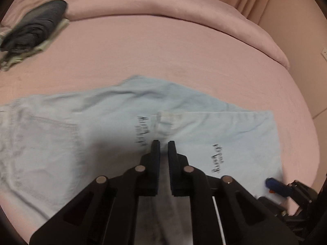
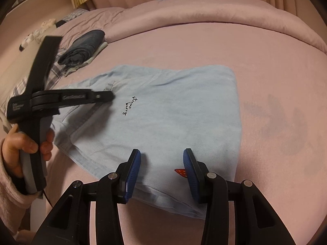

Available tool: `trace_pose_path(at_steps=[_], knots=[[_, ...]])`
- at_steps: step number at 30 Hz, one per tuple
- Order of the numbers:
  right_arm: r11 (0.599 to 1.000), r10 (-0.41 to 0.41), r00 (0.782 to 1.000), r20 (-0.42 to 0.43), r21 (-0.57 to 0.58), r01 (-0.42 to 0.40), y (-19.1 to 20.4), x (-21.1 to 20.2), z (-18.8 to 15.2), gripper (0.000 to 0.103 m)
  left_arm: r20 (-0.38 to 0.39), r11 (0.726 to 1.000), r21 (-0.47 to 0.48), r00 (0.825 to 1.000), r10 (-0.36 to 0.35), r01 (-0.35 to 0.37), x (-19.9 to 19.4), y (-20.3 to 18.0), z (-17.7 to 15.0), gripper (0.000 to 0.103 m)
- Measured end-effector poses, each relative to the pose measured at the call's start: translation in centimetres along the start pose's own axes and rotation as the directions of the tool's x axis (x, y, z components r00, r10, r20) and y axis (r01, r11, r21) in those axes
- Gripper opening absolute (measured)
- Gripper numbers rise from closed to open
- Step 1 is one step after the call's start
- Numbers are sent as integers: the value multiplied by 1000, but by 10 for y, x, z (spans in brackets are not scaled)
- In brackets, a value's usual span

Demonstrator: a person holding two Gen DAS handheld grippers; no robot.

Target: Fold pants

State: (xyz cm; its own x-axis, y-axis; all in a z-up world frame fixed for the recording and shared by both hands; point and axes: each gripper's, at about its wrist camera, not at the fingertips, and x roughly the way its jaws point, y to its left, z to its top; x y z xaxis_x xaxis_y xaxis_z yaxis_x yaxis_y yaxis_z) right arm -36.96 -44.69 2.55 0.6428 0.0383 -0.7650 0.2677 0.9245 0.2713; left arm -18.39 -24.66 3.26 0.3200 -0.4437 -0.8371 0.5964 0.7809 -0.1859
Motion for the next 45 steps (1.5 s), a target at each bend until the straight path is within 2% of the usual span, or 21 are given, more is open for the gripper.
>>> trace_pose_path(at_steps=[1,2,3,7,10,12,14,17,21,23,25,29,32,34,36,39,40,41,42,43,45], knots=[[1000,7,1000,2,13,-8,-2,-1,1,44,2,1000,-21,1000,16,-16,-5,6,-1,25],[1000,12,1000,8,25,-12,-4,-3,3,44,12,999,-51,1000,0,1,-12,13,-3,36],[999,14,1000,23,36,-15,-6,-8,5,44,27,995,-88,999,-42,44,-20,24,-4,39],[999,-3,996,84,47,-1,-13,-29,12,44,63,983,-121,990,-128,135,-42,36,-7,40],[998,-46,996,77,49,42,-15,-32,14,44,69,965,-104,970,-235,241,-46,19,-5,40],[997,-74,996,58,41,72,-16,-28,12,44,48,952,-80,955,-293,296,-43,2,-10,40],[993,-111,993,34,44,109,-16,-22,7,44,-8,940,-43,941,-339,339,-32,-19,-20,41],[990,-137,991,-1,14,137,-18,-16,-7,44,-91,958,-29,954,-287,286,-11,-26,-41,39],[989,-143,990,-16,19,143,-31,-23,-9,46,-63,942,-57,940,-334,331,-14,-10,-52,36],[986,-138,990,-29,87,140,-45,-27,1,47,-62,931,-76,931,-361,356,-19,-3,-53,36],[984,-135,991,2,121,133,-51,-31,16,47,-55,926,-83,926,-372,367,-22,-3,-57,36],[989,-133,988,74,77,128,-40,-23,54,47,-49,923,-97,925,-378,372,-23,-5,-60,36],[990,-135,988,75,41,132,-32,-4,74,47,-49,923,-95,924,-379,374,-27,1,-67,36],[987,-158,987,40,15,157,-30,20,85,47,-48,924,-88,925,-376,371,-29,2,-66,36],[982,-184,982,-49,21,186,-38,49,87,47,-47,926,-81,926,-374,369,-31,5,-67,36],[973,-229,972,-58,-26,227,-29,51,92,48,-43,935,-62,935,-352,349,-37,4,-65,37],[970,-244,968,-63,-32,242,-24,48,92,48,-36,940,-51,940,-340,338,-39,3,-65,41],[971,-239,969,-61,-36,237,-19,41,91,48,-25,947,-35,947,-321,320,-43,2,-66,51],[978,-206,977,-53,-42,204,-13,33,88,48,-12,957,-19,957,-291,291,-48,2,-67,58],[984,-172,984,-36,-52,170,-4,23,83,48,2,965,-11,965,-260,260,-52,4,-69,71],[983,-159,987,-11,-94,157,13,5,68,48,32,974,3,973,-227,227,-60,10,-72,72]])
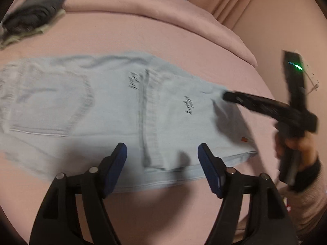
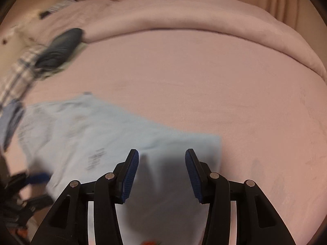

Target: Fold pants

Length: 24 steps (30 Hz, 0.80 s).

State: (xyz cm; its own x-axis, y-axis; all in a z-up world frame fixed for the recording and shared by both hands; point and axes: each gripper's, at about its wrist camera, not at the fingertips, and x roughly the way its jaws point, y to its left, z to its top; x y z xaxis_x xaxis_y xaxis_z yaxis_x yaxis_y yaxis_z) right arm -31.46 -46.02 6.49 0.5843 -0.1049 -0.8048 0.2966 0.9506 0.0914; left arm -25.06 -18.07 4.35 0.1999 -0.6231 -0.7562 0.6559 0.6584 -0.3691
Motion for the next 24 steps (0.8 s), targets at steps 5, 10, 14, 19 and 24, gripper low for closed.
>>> trace_pose_path(at_steps=[5,10,14,19,24], knots=[[999,-12,999,35,-52,14,16,-23,-44,48,36,993,6,993,115,-115,-15,17,-10,72],[985,-83,997,-7,-155,81,30,2,-77,48,57,988,-37,986,154,-152,-28,36,-16,72],[992,-53,998,-30,-119,49,35,-7,-57,48,84,986,-105,986,141,-132,-46,51,-22,73],[991,18,1000,5,-134,-18,59,-14,-44,48,106,936,-350,991,82,-40,-68,105,-41,74],[986,63,998,6,-154,-62,81,-2,-34,48,144,825,-559,990,2,80,-69,148,-55,75]])
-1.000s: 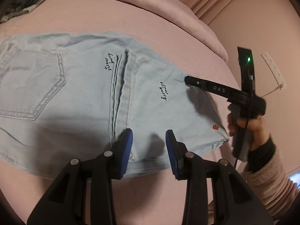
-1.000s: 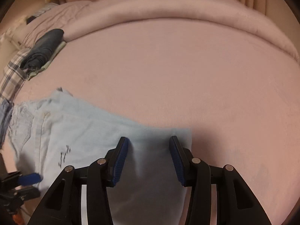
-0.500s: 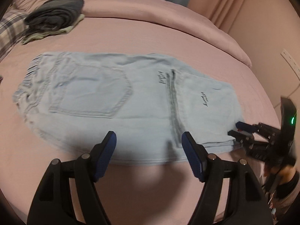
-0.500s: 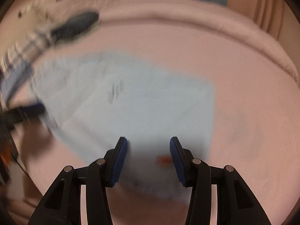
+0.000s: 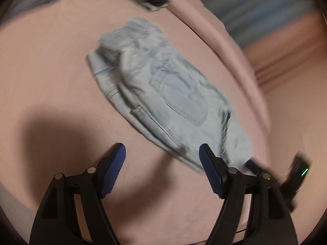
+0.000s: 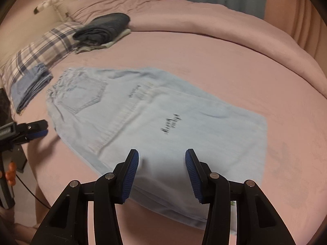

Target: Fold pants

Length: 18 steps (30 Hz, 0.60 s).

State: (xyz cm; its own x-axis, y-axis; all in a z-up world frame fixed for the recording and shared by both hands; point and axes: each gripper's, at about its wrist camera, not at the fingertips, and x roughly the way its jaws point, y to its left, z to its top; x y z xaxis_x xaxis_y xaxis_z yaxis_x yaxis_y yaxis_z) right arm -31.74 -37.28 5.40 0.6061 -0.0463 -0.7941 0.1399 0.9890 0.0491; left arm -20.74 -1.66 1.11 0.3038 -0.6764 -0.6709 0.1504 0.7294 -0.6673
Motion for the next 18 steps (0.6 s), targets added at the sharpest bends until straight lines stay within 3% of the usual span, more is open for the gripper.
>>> trace_pose_path(at_steps=[2,6,10,18], knots=[[1000,20,1000,-3,-7,-20,7,3,2,48,19,995,-83,998,-54,55,2,9,7,77],[999,34,999,1,-19,-34,15,3,5,48,69,981,-163,993,-95,105,8,17,20,77],[999,40,999,11,-24,-40,17,1,7,48,172,962,-231,979,-108,147,11,24,36,77],[997,73,997,11,-12,-72,23,9,18,48,241,944,-285,966,-97,166,12,30,71,73]])
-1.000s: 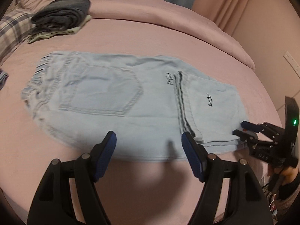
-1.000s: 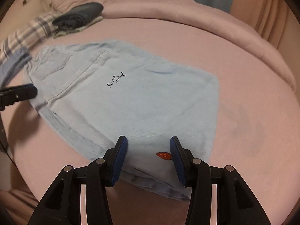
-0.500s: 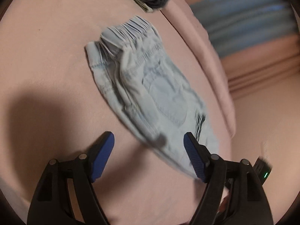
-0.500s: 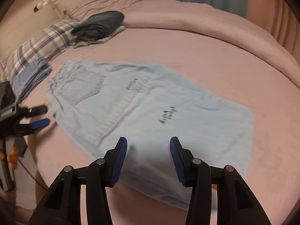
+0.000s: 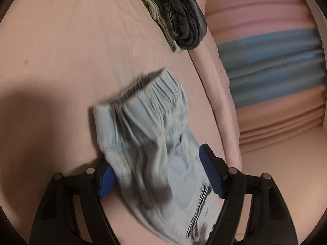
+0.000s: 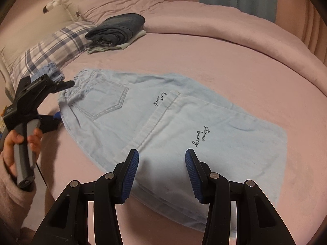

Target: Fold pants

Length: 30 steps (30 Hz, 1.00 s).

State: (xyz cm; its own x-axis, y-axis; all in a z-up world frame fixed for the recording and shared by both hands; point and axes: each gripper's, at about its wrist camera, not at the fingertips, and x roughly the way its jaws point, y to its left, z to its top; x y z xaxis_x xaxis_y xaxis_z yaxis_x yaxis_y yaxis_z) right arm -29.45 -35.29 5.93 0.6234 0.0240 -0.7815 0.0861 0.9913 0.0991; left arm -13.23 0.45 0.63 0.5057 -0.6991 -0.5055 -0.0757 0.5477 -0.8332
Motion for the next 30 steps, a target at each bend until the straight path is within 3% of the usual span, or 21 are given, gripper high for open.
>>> trace_pose_path(at_steps=[3,5,8,10,17,21,23,28,30], knots=[[999,38,999,9,7,-38,3,8,13,48,-23,1000,17,999,26,-26,5,2,9,38],[998,57,998,9,9,-57,6,17,23,48,-40,1000,13,999,23,-23,4,8,9,29],[994,104,994,-11,15,-104,11,40,45,48,-40,996,80,999,32,-29,-3,3,6,24],[989,139,990,-39,48,-137,11,57,59,31,-31,987,158,999,39,-33,-7,-8,3,23],[968,142,977,-162,230,-102,-4,123,78,7,2,925,380,1000,26,-25,-23,-50,-8,23],[972,142,971,-190,214,-100,0,114,80,7,15,898,438,999,30,-33,-26,-64,-13,23],[968,180,965,-188,208,-140,8,101,73,7,19,888,459,999,32,-38,-28,-69,-15,23],[969,232,936,-264,149,-199,42,89,34,7,11,872,488,999,38,-38,-28,-76,-21,23],[976,205,946,-251,127,-178,46,90,30,7,18,862,503,999,51,-53,-27,-81,-24,23]])
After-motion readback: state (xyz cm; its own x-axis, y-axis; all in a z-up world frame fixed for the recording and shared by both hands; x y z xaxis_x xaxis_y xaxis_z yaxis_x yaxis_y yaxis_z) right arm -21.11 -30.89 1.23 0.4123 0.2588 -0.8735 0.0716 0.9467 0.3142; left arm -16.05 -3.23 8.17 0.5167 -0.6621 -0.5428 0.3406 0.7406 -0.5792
